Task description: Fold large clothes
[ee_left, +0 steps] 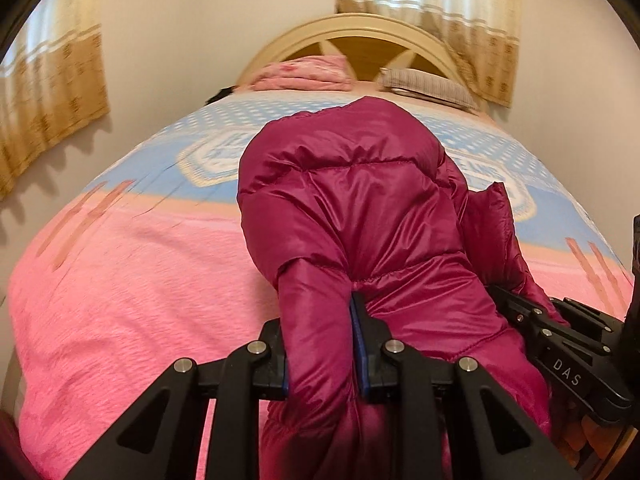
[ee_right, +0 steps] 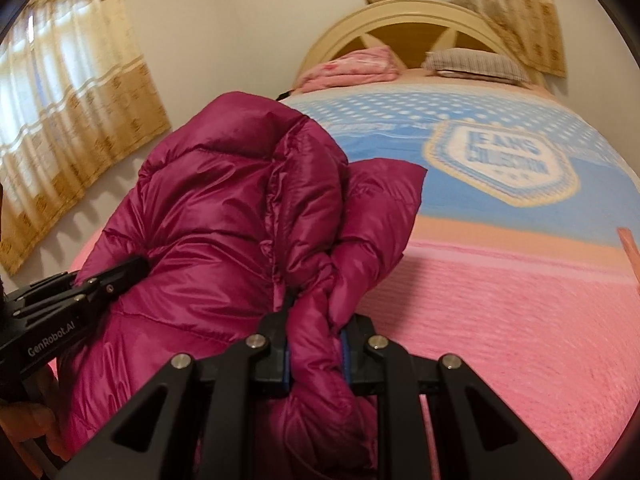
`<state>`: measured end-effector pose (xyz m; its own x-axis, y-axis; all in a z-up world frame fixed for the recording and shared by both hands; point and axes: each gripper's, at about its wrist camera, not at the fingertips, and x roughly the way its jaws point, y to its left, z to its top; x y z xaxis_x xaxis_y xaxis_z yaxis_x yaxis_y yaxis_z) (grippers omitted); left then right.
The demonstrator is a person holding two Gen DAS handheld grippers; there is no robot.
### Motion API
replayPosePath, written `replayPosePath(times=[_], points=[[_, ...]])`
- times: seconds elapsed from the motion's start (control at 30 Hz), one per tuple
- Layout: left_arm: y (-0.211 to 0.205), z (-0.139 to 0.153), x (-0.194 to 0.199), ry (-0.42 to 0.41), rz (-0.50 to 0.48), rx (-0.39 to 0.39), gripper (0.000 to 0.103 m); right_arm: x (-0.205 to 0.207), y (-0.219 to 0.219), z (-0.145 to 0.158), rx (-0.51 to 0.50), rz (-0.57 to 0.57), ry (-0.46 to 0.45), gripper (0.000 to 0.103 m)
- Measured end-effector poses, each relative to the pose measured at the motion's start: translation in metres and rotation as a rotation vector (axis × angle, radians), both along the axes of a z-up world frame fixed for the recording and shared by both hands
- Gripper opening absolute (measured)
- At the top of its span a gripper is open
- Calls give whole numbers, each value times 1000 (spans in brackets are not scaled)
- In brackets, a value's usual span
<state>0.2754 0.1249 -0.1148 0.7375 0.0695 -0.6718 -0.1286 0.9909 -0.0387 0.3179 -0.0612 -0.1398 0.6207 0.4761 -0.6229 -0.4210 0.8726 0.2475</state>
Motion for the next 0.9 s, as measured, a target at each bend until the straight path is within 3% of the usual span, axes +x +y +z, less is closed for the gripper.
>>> replayPosePath(times=[0.23, 0.5, 0.7, 0.9], points=[[38, -22, -6, 34, 76, -28, 24, 15, 46, -15, -46, 67, 26, 20], [52, -46, -8, 80, 105, -26, 28, 17, 63, -29, -82, 96, 55, 20], [54, -58, -7, 84, 109, -11, 39, 22, 65, -38, -101, 89, 77, 23], [59, -63, -9, 68, 145, 15, 63, 27, 64, -46, -97, 81, 104, 33]])
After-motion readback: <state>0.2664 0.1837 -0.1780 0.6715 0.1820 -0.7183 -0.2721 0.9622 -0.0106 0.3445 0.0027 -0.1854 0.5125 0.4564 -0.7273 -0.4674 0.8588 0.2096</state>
